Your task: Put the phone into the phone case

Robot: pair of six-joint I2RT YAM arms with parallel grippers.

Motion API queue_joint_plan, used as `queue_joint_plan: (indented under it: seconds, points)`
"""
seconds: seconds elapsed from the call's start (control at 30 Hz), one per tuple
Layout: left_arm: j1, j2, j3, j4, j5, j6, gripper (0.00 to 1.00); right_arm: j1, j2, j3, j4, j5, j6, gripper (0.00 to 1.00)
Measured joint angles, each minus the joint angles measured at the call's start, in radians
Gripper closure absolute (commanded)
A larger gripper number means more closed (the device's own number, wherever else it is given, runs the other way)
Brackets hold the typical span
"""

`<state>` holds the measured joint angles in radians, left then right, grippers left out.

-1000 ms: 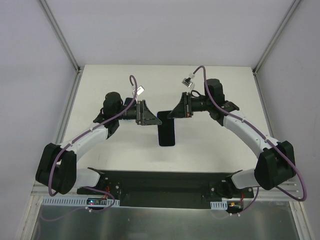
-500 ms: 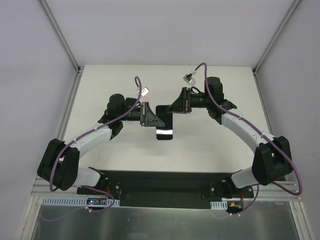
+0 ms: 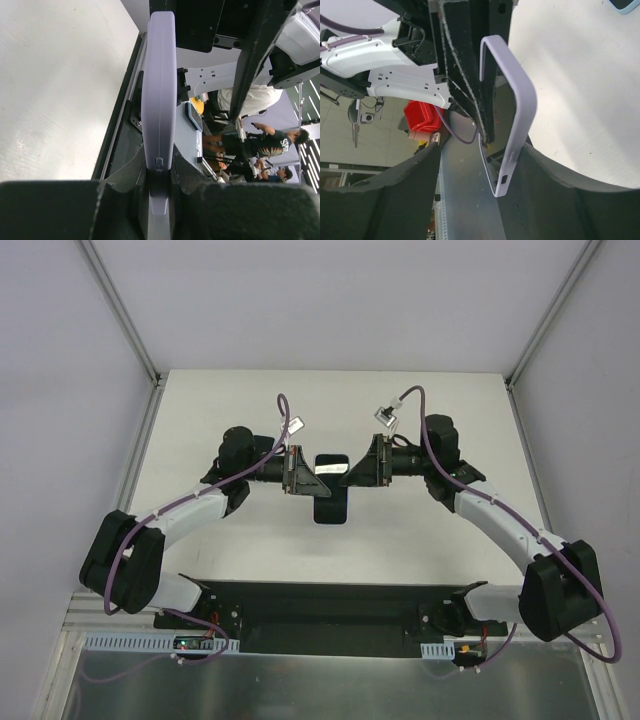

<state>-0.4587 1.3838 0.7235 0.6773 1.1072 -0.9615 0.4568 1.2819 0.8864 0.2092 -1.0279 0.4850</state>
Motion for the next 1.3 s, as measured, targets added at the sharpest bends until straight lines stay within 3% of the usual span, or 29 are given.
queue_joint_plan:
  seconds: [0.13,0.17,0.2,0.27,0.33,0.47,0.5,0.77,0.83,0.93,1.03,1.13,1.23,1.3]
  points:
    - [0.001,0.003,0.017,-0.001,0.014,0.0,1.0,-0.002,0.006,0.0,0.003,0.003,-0.008,0.57]
    - [0.002,0.004,0.021,-0.001,0.018,0.0,1.0,-0.002,0.008,0.0,0.003,0.007,-0.008,0.72]
    - [0.002,0.004,0.022,0.0,0.018,0.0,1.0,-0.004,0.012,0.0,0.003,0.013,-0.008,0.8]
    - [0.002,0.004,0.022,0.007,0.027,0.0,1.0,-0.006,0.02,0.0,-0.001,0.027,-0.011,0.9]
    - [0.004,0.004,0.023,0.014,0.032,0.002,1.0,-0.01,0.031,0.0,-0.001,0.031,-0.008,0.88]
    - [0.008,0.005,0.023,0.018,0.044,0.008,1.0,-0.009,0.031,0.0,0.003,0.031,-0.003,0.53]
    - [0.008,0.005,0.023,0.016,0.045,0.011,1.0,-0.009,0.031,0.001,0.004,0.031,0.001,0.49]
    - [0.008,0.002,0.023,-0.01,0.074,0.051,1.0,-0.014,0.039,0.048,0.02,0.013,0.009,0.44]
    - [0.008,0.0,0.023,-0.023,0.074,0.062,1.0,-0.014,0.056,0.054,0.022,0.003,0.008,0.45]
    - [0.008,0.0,0.023,-0.055,0.073,0.072,1.0,-0.013,0.096,0.059,0.032,-0.008,0.008,0.55]
    - [0.008,0.0,0.023,-0.072,0.071,0.085,1.0,-0.011,0.121,0.058,0.03,-0.008,0.005,0.76]
    - [0.008,0.0,0.028,-0.099,0.07,0.104,1.0,-0.01,0.122,0.058,0.021,-0.004,0.002,0.88]
    - [0.008,-0.003,0.051,-0.159,0.066,0.138,0.99,-0.011,0.123,0.058,0.026,-0.007,0.0,0.94]
    - [0.008,-0.013,0.072,-0.223,0.058,0.167,0.9,-0.011,0.123,0.058,0.031,-0.007,0.0,0.94]
